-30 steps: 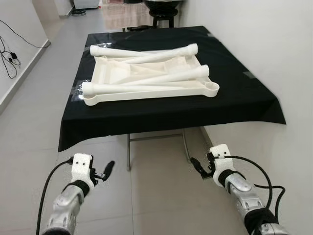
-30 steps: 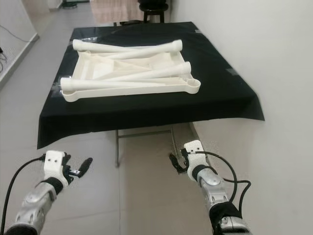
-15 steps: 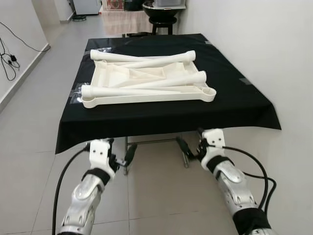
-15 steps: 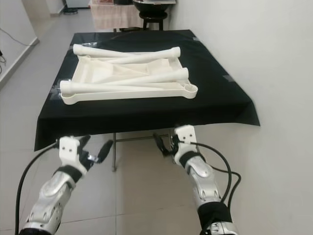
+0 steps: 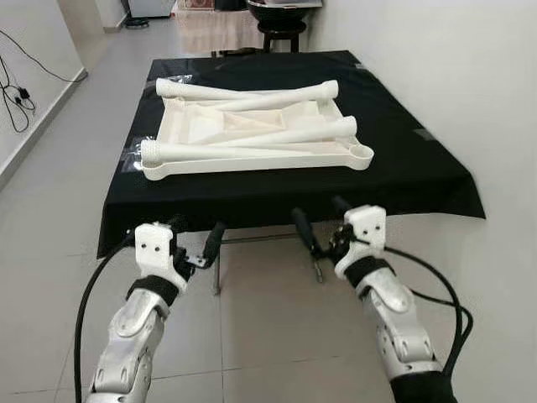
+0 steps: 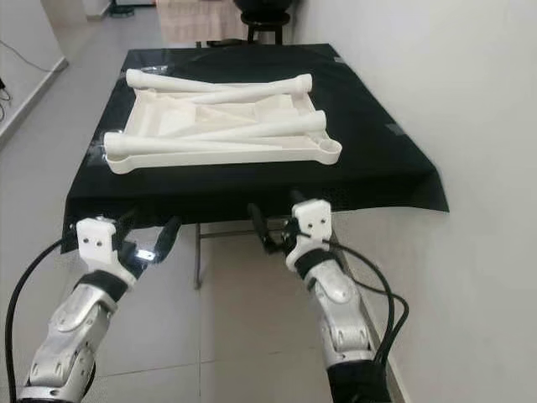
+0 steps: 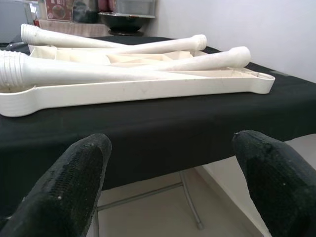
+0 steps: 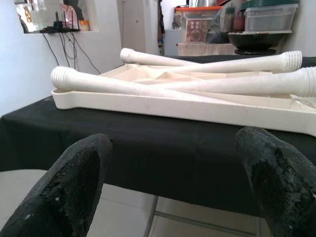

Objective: Building children table

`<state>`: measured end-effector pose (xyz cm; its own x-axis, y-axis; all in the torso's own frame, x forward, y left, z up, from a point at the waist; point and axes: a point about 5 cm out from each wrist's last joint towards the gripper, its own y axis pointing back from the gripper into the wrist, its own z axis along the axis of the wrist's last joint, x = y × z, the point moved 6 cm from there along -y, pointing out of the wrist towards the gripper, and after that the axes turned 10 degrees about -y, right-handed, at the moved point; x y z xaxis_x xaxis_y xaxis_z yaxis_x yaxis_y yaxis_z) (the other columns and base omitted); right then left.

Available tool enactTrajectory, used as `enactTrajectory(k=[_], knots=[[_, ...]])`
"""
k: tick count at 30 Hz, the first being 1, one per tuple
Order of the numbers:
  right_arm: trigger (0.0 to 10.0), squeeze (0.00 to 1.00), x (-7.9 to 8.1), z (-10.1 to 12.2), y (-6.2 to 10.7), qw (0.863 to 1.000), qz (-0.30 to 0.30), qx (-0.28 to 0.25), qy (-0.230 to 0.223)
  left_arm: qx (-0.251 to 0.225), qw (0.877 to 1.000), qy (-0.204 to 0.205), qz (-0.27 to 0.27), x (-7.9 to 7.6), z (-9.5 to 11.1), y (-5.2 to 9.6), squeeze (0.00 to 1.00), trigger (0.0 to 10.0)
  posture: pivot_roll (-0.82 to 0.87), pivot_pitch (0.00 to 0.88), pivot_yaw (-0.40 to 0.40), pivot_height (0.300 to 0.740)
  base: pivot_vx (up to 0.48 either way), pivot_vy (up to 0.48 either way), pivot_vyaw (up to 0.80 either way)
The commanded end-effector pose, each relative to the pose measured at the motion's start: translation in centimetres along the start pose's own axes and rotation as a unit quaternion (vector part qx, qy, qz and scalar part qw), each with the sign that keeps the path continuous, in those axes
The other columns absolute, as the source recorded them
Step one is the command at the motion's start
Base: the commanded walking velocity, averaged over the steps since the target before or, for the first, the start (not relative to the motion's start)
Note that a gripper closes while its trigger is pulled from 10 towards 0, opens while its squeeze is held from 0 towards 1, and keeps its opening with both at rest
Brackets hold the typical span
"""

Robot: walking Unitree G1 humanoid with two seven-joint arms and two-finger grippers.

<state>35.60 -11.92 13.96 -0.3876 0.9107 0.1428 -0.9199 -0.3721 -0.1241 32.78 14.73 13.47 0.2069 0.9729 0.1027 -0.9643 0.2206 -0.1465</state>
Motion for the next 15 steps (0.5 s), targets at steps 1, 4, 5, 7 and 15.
enactTrajectory(k=[1, 4, 5, 7, 15], knots=[[10.0, 0.0, 0.1, 0.2, 0.1, 1.0, -0.001, -0.003, -0.004, 0.009, 1.0, -0.007, -0.006, -0.1, -0.2, 0.2, 0.0, 10.0, -0.05, 0.0, 0.003, 0.74, 0.292, 0.0, 0.0], [10.0, 0.0, -0.1, 0.7, -0.1, 1.0, -0.006, -0.007, -0.006, 0.015, 1.0, -0.006, -0.012, -0.3, -0.3, 0.2, 0.0, 10.0, -0.05, 0.0, 0.007, 0.74, 0.295, 0.0, 0.27], [10.0, 0.0, -0.5, 1.5, -0.2, 1.0, -0.01, -0.016, -0.013, 0.013, 1.0, -0.005, -0.012, -0.2, 0.1, 0.0, 0.0, 10.0, -0.05, 0.0, 0.008, 0.74, 0.307, 0.0, 0.8], [10.0, 0.0, -0.8, 2.0, -0.3, 0.999, -0.013, -0.023, -0.018, 0.012, 1.0, -0.004, -0.012, -0.2, 0.4, -0.1, 0.0, 10.0, -0.05, 0.0, 0.007, 0.74, 0.307, 0.0, 0.8], [10.0, 0.0, -1.0, 3.8, -0.9, 0.999, -0.01, -0.044, -0.026, -0.004, 1.0, -0.002, -0.019, -0.3, 1.8, -0.8, 0.0, 10.0, -0.04, 0.0, -0.002, 0.74, 0.31, 0.0, 0.2]])
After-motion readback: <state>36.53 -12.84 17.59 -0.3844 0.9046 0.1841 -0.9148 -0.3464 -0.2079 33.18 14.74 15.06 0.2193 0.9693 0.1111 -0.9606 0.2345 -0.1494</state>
